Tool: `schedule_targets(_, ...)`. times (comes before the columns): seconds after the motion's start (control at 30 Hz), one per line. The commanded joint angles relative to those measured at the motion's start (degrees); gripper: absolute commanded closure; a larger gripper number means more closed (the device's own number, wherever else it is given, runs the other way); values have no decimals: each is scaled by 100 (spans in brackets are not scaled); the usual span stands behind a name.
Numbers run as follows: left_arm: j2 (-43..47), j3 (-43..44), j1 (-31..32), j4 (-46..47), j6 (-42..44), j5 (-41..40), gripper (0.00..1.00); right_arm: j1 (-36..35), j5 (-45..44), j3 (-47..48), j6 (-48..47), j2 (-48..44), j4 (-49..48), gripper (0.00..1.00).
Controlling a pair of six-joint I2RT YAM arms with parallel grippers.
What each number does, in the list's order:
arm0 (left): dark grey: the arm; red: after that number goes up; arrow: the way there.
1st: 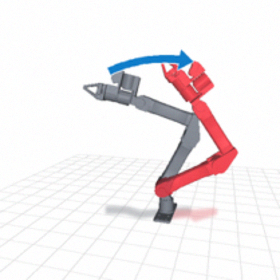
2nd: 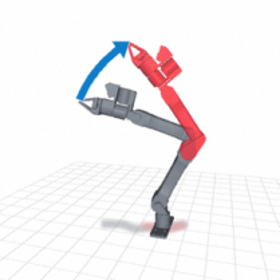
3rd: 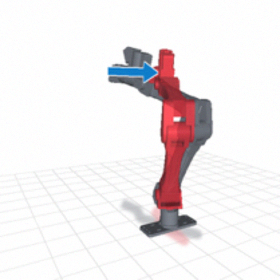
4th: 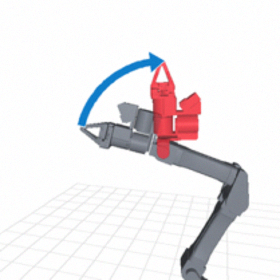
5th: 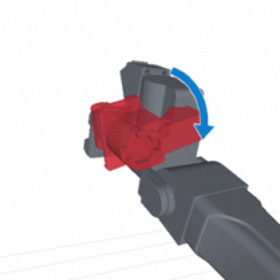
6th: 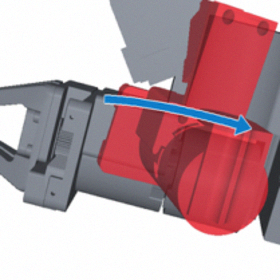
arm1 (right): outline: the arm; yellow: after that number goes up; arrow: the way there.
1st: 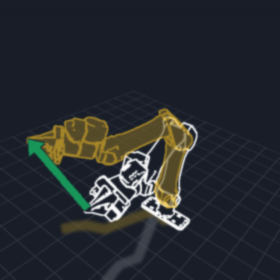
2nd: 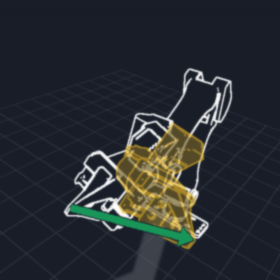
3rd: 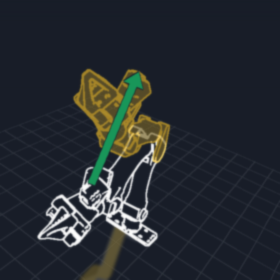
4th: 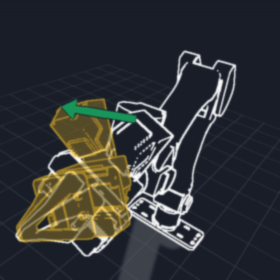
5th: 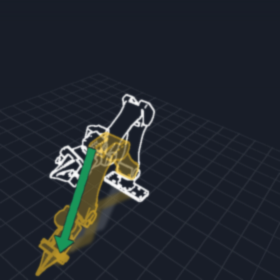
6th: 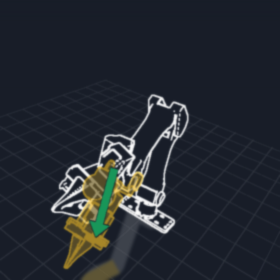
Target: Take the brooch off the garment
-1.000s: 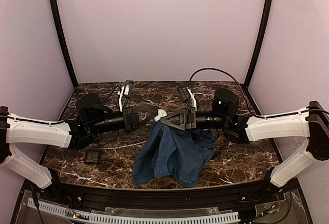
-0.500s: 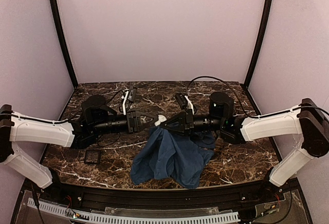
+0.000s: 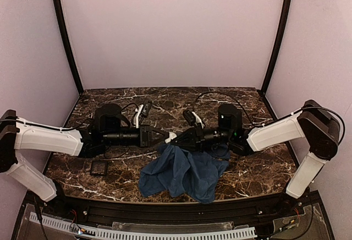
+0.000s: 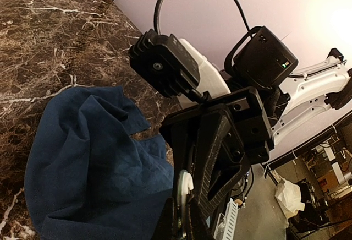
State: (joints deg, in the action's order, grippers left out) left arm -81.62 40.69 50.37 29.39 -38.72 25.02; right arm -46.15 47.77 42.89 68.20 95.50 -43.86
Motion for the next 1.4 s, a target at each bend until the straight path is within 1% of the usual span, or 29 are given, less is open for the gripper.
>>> schedule_targets(0.0,146,536,379,665,288,1563,99,185,-845,139,311,549,669,98)
schedule_targets(0.13,129,550,395,615,318,1572,99,185,-826,295,131,606,815,97)
schedule_targets(0.27,116,507,401,544,296,1376,99,185,-967,529,-409,460,1504,94)
schedule_targets(0.37,120,436,392,482,249,999,99,185,-1140,743,-1025,273,2164,92)
schedule_targets(0.47,133,352,373,324,181,512,99,185,-1180,894,-1565,33,2626,86)
schedule_targets(0.63,95,258,207,64,60,164,99,185,-927,1011,-2400,-430,3207,71)
schedule_targets(0.8,0,204,90,49,-103,162,99,177,-351,955,-2841,-886,3250,47)
schedule_targets(0.9,6,199,59,34,-132,103,99,168,-393,862,-3022,-1189,3294,35)
schedule_targets(0.97,5,195,46,13,-167,29,99,141,-501,804,-3132,-1278,3383,31)
schedule_targets(1.03,20,190,36,20,-194,-42,99,82,-625,739,-3193,-1315,3434,29)
schedule_targets(1.17,64,159,34,3,-206,-203,99,-155,-1006,670,-3388,-1324,3661,29)
schedule_targets(1.27,131,106,26,-49,-182,-330,99,-358,-1352,683,-3527,-1333,3914,31)
schedule_targets(1.37,183,62,21,-106,-156,-431,99,-499,-1643,651,-3574,-1302,4078,35)
